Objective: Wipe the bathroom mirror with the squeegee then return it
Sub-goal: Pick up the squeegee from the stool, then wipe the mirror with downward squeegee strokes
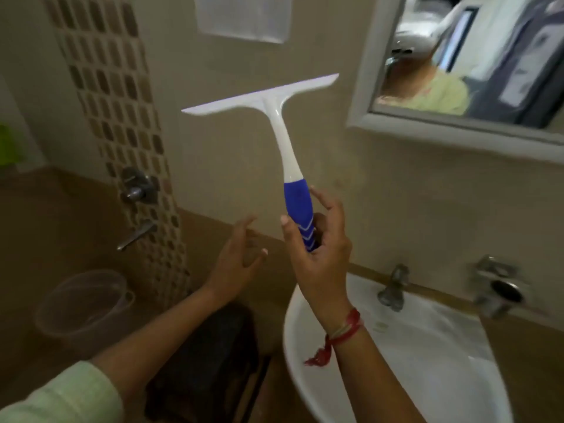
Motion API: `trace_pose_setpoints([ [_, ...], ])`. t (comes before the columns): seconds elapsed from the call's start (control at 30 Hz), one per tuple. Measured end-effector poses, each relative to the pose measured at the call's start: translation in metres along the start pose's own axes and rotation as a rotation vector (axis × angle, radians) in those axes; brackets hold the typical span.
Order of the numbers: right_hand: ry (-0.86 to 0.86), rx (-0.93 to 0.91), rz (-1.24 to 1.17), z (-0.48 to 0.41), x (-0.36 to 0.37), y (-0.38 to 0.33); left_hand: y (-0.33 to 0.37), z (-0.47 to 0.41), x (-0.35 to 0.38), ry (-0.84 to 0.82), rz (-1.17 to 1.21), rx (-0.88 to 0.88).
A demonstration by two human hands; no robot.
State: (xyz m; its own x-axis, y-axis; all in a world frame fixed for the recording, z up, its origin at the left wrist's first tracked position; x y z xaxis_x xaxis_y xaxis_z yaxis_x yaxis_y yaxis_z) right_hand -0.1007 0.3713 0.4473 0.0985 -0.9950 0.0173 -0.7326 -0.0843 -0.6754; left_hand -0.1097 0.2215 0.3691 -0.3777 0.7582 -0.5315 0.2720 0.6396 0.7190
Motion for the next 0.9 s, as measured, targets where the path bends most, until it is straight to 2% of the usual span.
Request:
trace_pose_setpoints([
  [0.17, 0.101, -0.013, 0.015, -0.006, -0.069, -0.039, 0.085, -0.033, 0.016, 0.179, -0.073, 0.226],
  [0.43, 0.325, -0.071, -0.011, -0.021, -0.136, -0.079, 0.173, -0.085, 0.017, 0.242, -0.286, 0.486],
  [0.63, 0.393, -0.164, 0.067, -0.046, -0.155, -0.105, 0.214, -0.153, -0.014, 0.289, -0.377, 0.527],
  [0.9, 0.341, -0.255, 0.188, -0.115, -0.156, -0.127, 0.233, -0.209, -0.032, 0.39, -0.392, 0.634],
])
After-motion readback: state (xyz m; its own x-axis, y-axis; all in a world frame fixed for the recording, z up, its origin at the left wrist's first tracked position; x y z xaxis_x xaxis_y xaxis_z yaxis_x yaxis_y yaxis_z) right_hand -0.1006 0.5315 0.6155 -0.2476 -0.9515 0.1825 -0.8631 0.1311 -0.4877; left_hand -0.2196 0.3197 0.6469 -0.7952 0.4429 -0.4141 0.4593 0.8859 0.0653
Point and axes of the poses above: each hand's wrist, its own z-axis away from the middle knuckle, its own x-axis out of the palm, y = z × x, the point moved 4 cm from there along -z, towards the middle knuckle, and after that the axes turned 8 degrees about -z, right-handed, at the moved point
